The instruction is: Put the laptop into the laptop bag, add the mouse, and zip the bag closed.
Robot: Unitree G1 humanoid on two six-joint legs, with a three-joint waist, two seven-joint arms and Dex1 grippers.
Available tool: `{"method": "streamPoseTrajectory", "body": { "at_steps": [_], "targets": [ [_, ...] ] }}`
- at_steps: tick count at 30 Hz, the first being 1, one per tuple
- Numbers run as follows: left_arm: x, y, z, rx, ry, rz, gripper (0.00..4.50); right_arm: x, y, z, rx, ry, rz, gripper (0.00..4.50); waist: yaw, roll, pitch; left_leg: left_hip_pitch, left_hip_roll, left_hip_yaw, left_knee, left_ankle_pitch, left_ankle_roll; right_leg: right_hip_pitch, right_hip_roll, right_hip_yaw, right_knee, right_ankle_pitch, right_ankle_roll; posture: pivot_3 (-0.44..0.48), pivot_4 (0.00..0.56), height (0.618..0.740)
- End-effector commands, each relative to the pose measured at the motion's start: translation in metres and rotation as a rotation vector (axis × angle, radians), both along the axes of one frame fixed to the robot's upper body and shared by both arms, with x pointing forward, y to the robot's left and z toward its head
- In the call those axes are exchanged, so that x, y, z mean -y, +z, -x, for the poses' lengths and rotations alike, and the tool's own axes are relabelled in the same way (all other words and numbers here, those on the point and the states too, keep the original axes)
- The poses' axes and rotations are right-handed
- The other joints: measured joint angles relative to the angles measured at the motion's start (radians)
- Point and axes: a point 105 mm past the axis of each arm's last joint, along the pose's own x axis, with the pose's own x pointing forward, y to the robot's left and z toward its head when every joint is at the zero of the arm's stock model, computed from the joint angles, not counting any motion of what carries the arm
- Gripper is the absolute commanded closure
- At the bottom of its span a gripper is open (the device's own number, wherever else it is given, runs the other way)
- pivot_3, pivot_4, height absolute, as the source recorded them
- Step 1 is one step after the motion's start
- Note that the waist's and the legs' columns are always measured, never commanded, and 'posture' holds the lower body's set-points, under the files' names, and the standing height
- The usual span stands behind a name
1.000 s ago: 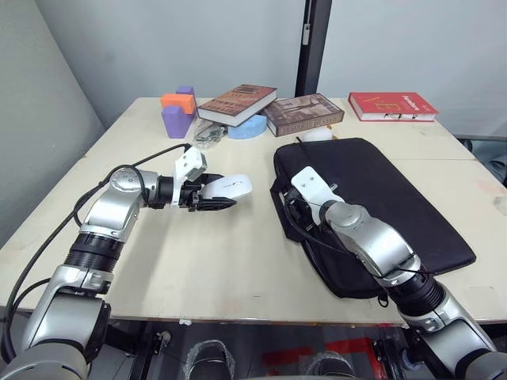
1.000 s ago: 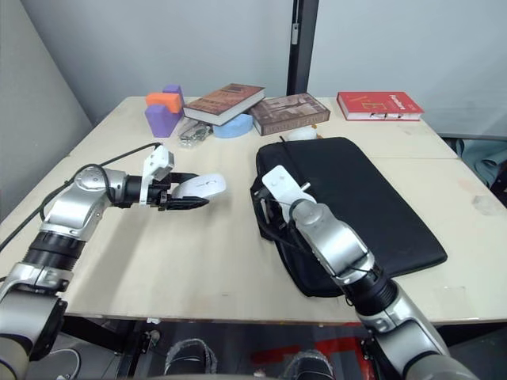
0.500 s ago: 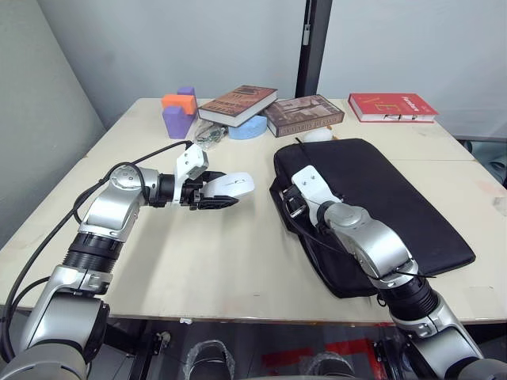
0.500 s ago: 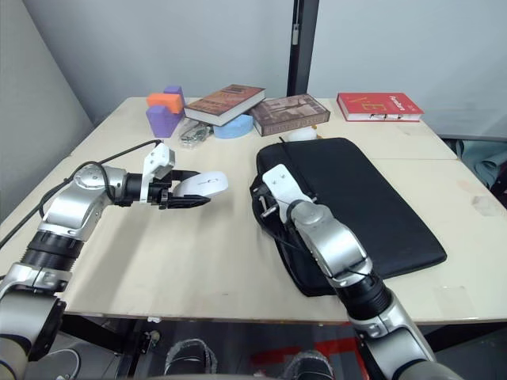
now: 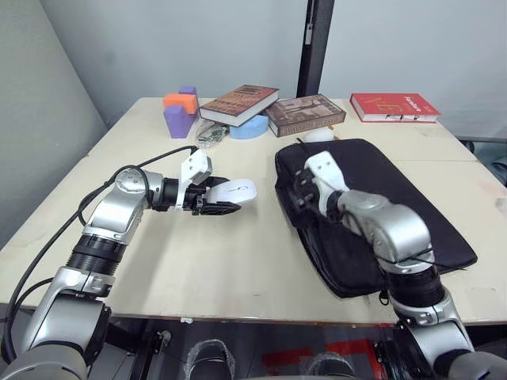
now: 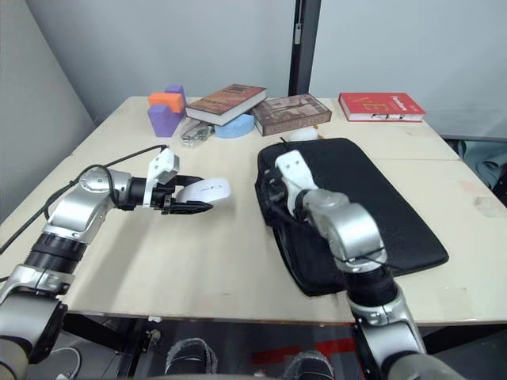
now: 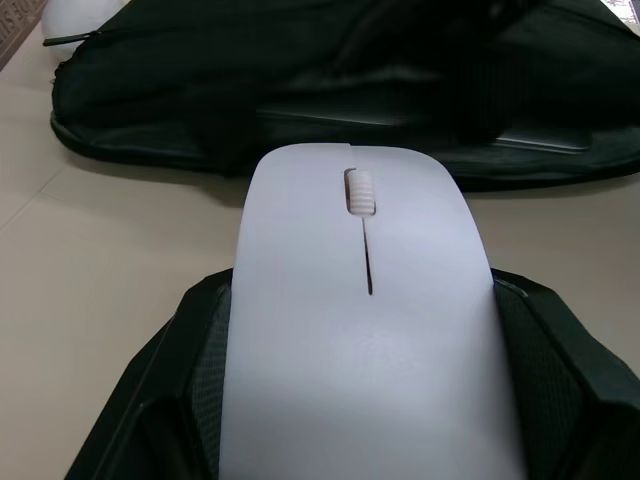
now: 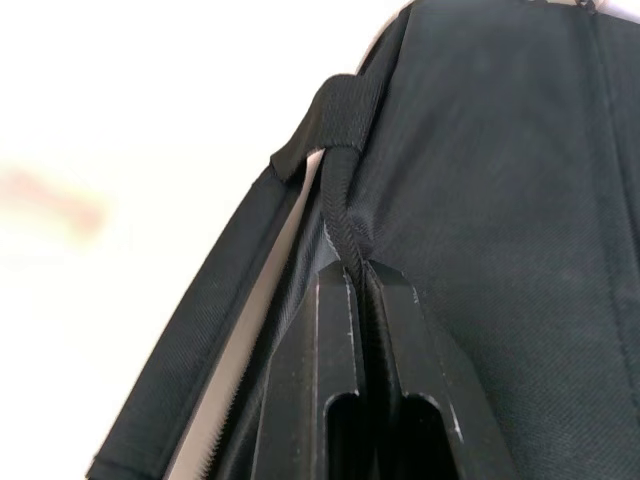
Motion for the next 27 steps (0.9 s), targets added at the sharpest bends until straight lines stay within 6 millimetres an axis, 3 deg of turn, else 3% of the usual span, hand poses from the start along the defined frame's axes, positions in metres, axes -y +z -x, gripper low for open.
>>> {"method": "streamPoseTrajectory", "body": {
  "at_steps": [1, 7, 10, 16, 27],
  "targets": [
    [0.006, 0.003, 0.001, 0.023, -0.028, 0.003, 1.64, 0.003, 0.051, 0.009, 0.080, 0.041, -0.194, 4.44, -0.004, 0.000, 0.000, 0.000, 0.000, 0.000, 0.000, 0.000, 0.000, 0.000, 0.000, 0.000, 0.000, 0.000, 0.000, 0.000, 0.150, 0.725],
    [0.018, -0.006, -0.004, 0.024, -0.048, -0.019, 1.64, 0.015, 0.081, 0.020, 0.114, 0.131, -0.312, 4.44, -0.004, 0.000, 0.000, 0.000, 0.001, 0.000, -0.001, 0.000, 0.000, -0.001, 0.001, 0.000, 0.000, 0.000, 0.000, 0.000, 0.150, 0.725],
    [0.036, -0.004, -0.010, 0.032, -0.068, 0.027, 1.64, 0.029, 0.092, 0.019, 0.131, 0.119, -0.362, 4.44, 0.003, 0.000, 0.000, 0.000, 0.000, 0.001, -0.001, 0.000, 0.000, -0.001, 0.001, 0.000, -0.001, 0.000, 0.000, 0.000, 0.150, 0.725],
    [0.069, -0.003, -0.017, 0.039, -0.105, 0.095, 1.64, 0.035, 0.095, 0.016, 0.132, 0.091, -0.393, 4.44, 0.004, 0.000, 0.000, 0.000, 0.000, 0.001, -0.001, 0.001, 0.001, -0.001, 0.001, 0.001, 0.000, 0.000, -0.001, 0.000, 0.150, 0.725],
    [0.115, -0.017, -0.035, -0.005, -0.083, 0.180, 1.64, 0.026, 0.093, 0.019, 0.124, 0.104, -0.420, 4.44, 0.007, 0.000, 0.000, -0.001, 0.000, 0.001, -0.001, 0.001, 0.001, -0.001, 0.001, 0.001, 0.000, 0.000, 0.000, 0.000, 0.150, 0.725]
  ]
}}
